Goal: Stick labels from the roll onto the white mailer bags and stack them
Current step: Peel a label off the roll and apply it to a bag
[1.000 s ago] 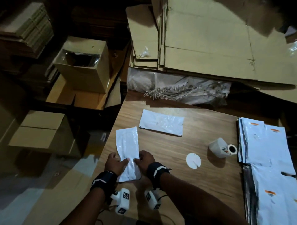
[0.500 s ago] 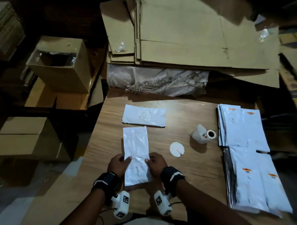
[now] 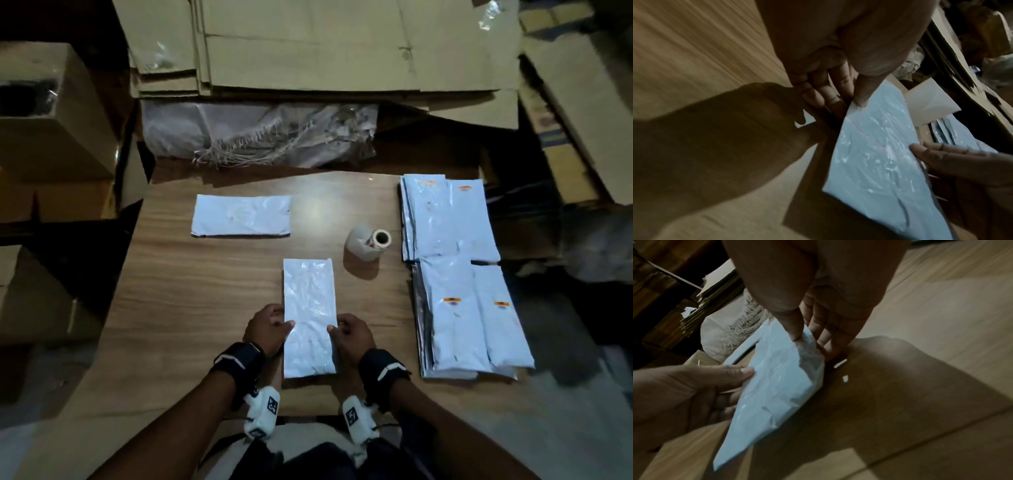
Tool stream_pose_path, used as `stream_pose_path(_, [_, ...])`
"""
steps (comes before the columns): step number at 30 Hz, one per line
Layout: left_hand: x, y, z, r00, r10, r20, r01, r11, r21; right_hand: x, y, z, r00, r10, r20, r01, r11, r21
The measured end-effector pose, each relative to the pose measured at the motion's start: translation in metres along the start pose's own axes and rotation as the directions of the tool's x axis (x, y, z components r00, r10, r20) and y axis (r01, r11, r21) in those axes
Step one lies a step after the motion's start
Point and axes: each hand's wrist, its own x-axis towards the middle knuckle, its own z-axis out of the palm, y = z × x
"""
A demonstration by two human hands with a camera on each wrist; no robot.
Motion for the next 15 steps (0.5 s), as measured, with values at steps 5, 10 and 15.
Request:
stream_pose_path(5, [-0.01,0.004,0.021,0.995,-0.042,-0.094,0.059,0.981,0.187,-0.001,0.02,-0.03,0.993,-0.11,0.032,0.114,0.907,-0.405])
stream_pose_path(10, [-0.015,0.006,0.033,0.943,0.331,-0.027,-0.243,0.742,0.625,-0.005,0.023,-0.033,0.855,-0.516,0.054,0.425,0.637,-0.643])
stream_pose_path(15, [-0.008,0.031,0.059,0.892,0.341,0.298,-0.43,0.435,0.791,0.008,0.014,-0.003,0.814,-0.517,0.263,0.547,0.533,-0.645])
